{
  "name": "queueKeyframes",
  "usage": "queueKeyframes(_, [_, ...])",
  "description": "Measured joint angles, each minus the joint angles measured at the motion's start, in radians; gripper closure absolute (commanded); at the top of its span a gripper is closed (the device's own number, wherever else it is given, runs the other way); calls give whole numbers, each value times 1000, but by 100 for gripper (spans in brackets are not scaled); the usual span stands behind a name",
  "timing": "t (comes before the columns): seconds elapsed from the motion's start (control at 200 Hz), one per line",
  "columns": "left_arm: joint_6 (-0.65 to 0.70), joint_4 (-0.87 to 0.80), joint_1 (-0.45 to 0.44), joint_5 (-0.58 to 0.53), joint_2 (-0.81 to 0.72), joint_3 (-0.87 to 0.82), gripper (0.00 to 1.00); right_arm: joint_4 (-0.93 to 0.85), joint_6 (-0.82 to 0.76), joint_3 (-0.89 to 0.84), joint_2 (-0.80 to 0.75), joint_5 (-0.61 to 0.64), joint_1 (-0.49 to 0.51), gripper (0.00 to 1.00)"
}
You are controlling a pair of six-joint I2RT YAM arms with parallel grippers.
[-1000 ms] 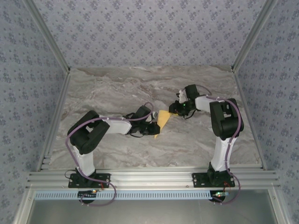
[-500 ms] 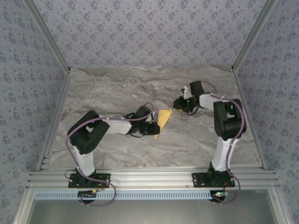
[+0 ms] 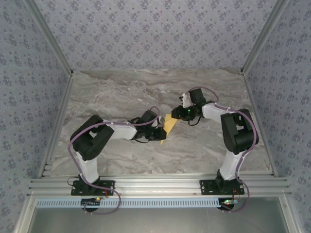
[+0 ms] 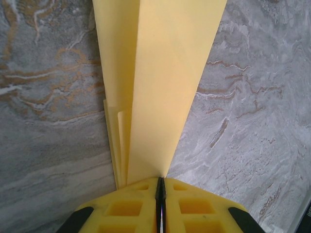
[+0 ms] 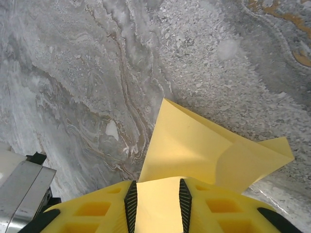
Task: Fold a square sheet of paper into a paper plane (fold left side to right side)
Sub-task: Fold the wing for the fifth time at the center of the table.
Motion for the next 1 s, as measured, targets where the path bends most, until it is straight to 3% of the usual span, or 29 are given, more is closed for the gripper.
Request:
queueKeyframes(0.685, [0,-19,0,0,-38,-38,89,26,-4,48,121,0,-39,65])
queueKeyframes(0.999, [-4,-62,0,6,-122,-79,63,-18,-37,34,4,16,-69,59])
